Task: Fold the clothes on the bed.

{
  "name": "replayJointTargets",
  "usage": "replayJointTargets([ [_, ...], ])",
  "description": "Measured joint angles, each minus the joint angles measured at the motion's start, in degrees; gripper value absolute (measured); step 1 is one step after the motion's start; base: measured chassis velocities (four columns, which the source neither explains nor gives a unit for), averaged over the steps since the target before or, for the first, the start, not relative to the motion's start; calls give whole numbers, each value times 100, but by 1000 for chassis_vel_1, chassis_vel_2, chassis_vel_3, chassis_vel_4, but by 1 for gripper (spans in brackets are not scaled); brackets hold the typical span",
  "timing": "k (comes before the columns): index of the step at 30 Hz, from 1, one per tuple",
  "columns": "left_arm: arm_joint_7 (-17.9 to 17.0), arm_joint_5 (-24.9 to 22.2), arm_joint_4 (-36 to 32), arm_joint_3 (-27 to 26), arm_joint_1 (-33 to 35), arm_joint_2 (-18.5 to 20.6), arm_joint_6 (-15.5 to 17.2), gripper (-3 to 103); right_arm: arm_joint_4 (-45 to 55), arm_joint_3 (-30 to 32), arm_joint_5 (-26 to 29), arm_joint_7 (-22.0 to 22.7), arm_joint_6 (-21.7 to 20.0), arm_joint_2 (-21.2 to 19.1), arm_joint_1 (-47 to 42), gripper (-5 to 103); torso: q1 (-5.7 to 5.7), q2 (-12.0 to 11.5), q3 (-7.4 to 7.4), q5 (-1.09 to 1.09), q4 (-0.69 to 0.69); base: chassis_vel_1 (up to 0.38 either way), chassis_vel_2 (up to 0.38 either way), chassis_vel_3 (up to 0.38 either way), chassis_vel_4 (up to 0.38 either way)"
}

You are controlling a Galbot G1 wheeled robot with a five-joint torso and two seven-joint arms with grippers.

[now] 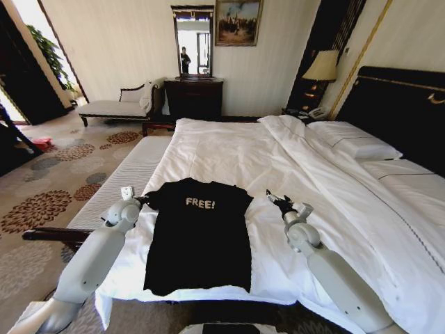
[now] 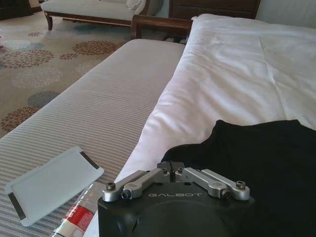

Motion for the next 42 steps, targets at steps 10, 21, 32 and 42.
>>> replayJointTargets([
  [10,154,183,289,-235,138,-21,-156,0,27,-4,-1,3,2,6,-5,100,0,0,0,0,0,0,0,0,0],
  [21,286,526,735,-216,-4,-94,-384,9,43,47,-2,5,5,-8,-62,100,0,0,0,0,0,0,0,0,0],
  [32,428,582,804,-631,213,179,-419,52,43,31,7,6,5,-9,-31,100,0,0,0,0,0,0,0,0,0],
  [42,453,154,-243,-2178,1348,419,-327,89,153,-176,1193,172,-429,-42,223,100,0,0,0,0,1,0,0,0,0],
])
